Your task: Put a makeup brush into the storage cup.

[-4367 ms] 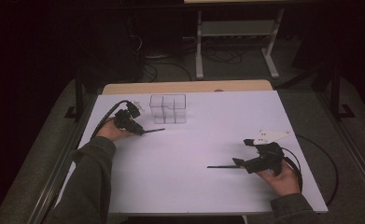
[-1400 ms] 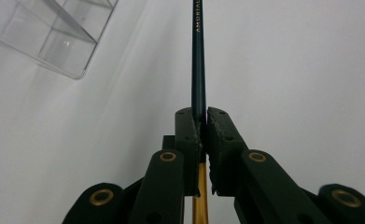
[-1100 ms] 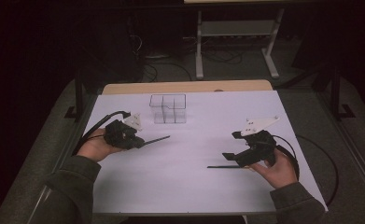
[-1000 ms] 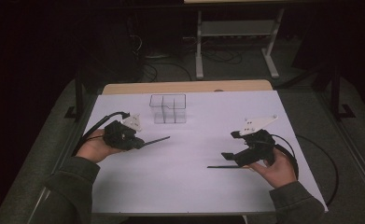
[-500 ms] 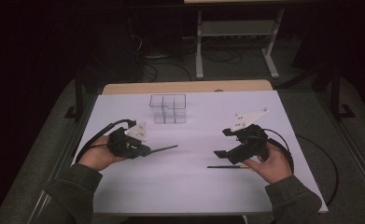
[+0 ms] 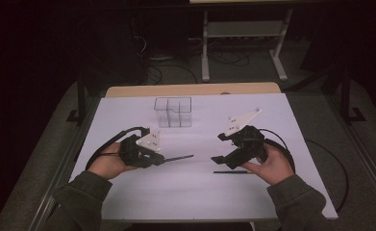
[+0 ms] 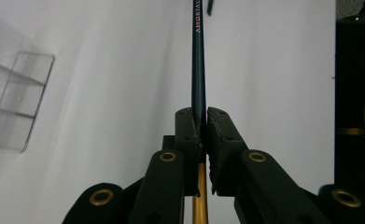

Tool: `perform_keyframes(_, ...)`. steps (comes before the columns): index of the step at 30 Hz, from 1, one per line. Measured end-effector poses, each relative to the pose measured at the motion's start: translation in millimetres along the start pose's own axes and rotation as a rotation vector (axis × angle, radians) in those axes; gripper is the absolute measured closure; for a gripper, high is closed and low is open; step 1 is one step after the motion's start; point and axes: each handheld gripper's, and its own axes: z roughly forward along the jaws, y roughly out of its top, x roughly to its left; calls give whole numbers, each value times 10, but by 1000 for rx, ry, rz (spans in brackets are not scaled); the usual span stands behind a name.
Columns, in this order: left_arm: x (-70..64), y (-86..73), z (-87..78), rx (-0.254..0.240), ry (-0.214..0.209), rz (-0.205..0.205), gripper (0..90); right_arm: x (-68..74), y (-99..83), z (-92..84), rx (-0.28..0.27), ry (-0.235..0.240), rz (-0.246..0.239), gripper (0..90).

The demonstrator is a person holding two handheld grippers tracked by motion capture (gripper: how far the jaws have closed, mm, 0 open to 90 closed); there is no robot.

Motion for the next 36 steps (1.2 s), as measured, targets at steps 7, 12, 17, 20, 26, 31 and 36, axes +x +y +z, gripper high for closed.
perform_keyframes(7,-53,115,24,-21,-22,31,833,4,128,67,10,47,-56,294)
perform_keyframes(12,-83,187,68,-24,-33,48,833,-2,166,105,20,66,-71,310)
perform_keyframes(17,-117,254,83,-29,-40,70,833,-4,174,140,42,81,-83,334)
perform_keyframes(20,-133,292,91,-34,-44,72,833,0,179,161,48,95,-102,342)
perform_keyframes(26,-152,363,117,-26,-45,94,833,24,204,213,57,123,-131,378)
perform_keyframes(31,-162,402,136,-21,-51,105,833,65,245,256,84,149,-144,399)
perform_keyframes(36,-177,454,144,-19,-56,122,833,89,271,302,103,184,-154,465)
